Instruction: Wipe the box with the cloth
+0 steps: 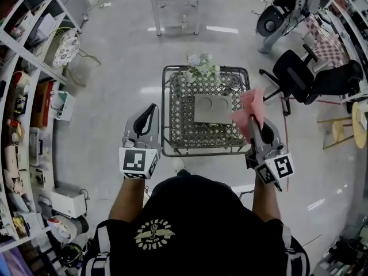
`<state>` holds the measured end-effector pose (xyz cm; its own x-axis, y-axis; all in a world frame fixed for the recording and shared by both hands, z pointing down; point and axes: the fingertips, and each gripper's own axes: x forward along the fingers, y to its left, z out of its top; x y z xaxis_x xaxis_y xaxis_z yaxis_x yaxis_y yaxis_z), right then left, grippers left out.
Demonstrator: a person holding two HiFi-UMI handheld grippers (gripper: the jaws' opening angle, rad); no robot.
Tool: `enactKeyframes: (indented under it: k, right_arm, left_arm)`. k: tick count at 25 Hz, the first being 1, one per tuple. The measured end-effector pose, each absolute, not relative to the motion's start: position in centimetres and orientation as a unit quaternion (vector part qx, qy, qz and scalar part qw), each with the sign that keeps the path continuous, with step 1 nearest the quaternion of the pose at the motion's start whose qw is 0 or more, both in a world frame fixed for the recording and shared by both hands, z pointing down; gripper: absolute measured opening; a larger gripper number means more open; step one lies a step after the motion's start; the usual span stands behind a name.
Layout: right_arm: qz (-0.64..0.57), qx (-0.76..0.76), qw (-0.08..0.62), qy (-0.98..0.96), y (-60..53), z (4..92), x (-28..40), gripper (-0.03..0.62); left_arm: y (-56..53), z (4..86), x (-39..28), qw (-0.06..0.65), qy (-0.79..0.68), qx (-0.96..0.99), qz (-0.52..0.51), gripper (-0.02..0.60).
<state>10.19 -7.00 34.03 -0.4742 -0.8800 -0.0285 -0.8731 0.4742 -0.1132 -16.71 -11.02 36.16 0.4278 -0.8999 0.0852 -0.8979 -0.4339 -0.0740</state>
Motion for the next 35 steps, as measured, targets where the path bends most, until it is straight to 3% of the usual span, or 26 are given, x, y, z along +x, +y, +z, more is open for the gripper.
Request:
enactKeyframes:
  k: [7,18,28,35]
  right_arm:
    - [-0.039,-0.532,0.028,0.845,-8.6,33.7,8.4,0.017]
    - [-0.049,-0.549,0.011,0.834,-10.6,34.4,9.5,0.017]
    - [-0.108,-0.513,0.013,0.852,-15.7,38.6,12.3,0.017]
    - [-0.177,-0.460,-0.010,0.870,-21.4,46.5,12.1,0.017]
  left_arm:
    - [-14.8,36.4,-17.0,0.004,0.499,-0.866,-0.041,0.000]
    - [-18.6,38.6,-12.0,-0.017,0.446,-0.894,-0.050,0.000]
    - [-21.6,41.2,-8.4,-0.038,0.472,-0.878,-0.068,0.000]
    - [-23.0,44.6,-8.9,-0.075,0.513,-0.849,-0.102,0.000]
